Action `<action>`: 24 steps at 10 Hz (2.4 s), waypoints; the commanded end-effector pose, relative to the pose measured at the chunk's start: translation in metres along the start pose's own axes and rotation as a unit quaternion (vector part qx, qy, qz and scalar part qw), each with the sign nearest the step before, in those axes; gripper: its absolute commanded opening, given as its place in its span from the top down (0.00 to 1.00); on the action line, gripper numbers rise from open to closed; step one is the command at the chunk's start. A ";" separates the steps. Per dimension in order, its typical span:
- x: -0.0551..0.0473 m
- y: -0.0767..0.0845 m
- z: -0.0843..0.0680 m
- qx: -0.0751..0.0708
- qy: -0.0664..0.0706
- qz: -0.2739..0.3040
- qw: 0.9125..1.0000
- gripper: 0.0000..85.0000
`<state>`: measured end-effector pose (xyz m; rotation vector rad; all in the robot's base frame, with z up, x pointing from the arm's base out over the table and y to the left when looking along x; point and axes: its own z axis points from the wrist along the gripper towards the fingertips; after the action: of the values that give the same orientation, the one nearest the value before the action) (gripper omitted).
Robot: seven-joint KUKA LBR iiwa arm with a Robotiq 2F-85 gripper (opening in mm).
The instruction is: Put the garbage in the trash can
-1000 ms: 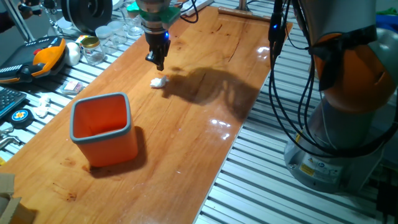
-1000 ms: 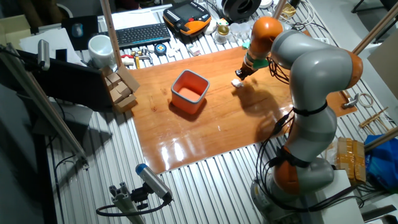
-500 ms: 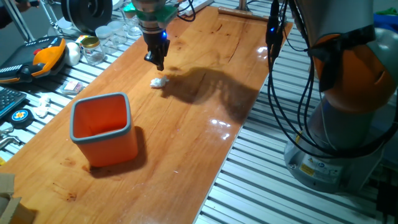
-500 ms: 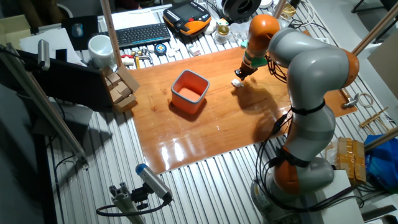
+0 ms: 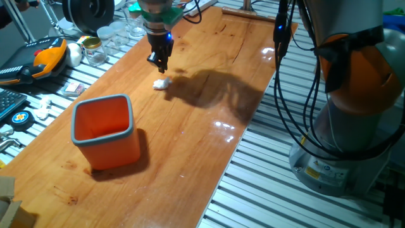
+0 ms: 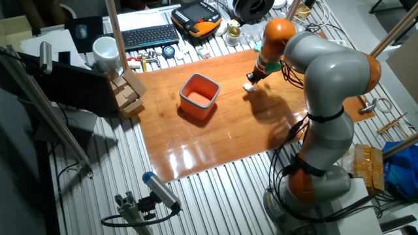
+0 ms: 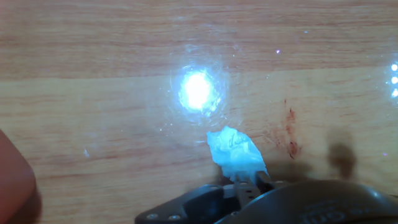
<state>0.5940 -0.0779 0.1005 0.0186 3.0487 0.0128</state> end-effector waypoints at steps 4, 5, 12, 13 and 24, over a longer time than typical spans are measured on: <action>-0.001 -0.001 0.006 0.003 -0.004 -0.016 1.000 0.00; -0.002 -0.001 0.008 0.004 -0.004 -0.019 1.000 0.00; -0.001 0.003 0.034 0.004 -0.011 -0.017 1.000 0.20; -0.001 0.002 0.036 0.005 -0.011 -0.017 1.000 0.20; 0.002 -0.003 0.057 -0.001 -0.010 -0.029 1.000 0.20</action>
<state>0.5976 -0.0808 0.0436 -0.0716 3.0280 0.0111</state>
